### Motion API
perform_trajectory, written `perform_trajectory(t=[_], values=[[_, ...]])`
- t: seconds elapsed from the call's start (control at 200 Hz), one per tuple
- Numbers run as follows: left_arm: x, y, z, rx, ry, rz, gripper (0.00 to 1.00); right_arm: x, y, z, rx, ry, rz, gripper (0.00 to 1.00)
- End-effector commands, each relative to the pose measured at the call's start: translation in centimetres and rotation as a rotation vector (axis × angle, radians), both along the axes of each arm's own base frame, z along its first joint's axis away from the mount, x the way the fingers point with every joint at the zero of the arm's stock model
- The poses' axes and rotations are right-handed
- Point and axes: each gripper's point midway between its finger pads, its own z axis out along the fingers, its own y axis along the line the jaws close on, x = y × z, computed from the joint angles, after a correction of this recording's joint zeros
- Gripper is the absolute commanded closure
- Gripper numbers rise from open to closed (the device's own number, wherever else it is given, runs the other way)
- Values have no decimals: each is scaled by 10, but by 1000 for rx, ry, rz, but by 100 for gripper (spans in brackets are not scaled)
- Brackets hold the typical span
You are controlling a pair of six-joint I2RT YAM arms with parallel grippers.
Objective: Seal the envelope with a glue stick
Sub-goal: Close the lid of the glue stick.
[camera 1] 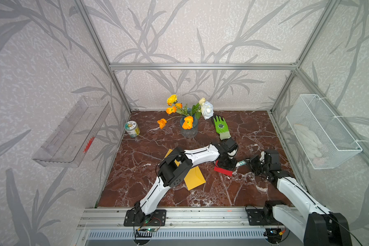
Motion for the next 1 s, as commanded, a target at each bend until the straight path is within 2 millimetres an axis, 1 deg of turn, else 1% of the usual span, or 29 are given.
perform_trajectory(t=[0.0,0.185,0.56,0.995], values=[[-1,-3,2,-22,-9,-19,97,-1,3,2,21,-12,17,100],[-1,-2,1,-22,-4,-18,96,-1,1,1,29,-11,11,100],[-1,-3,3,-34,-4,-18,97,0,3,-2,71,-5,-1,100],[2,-3,6,-41,-21,-10,96,-2,10,-7,142,17,-4,100]])
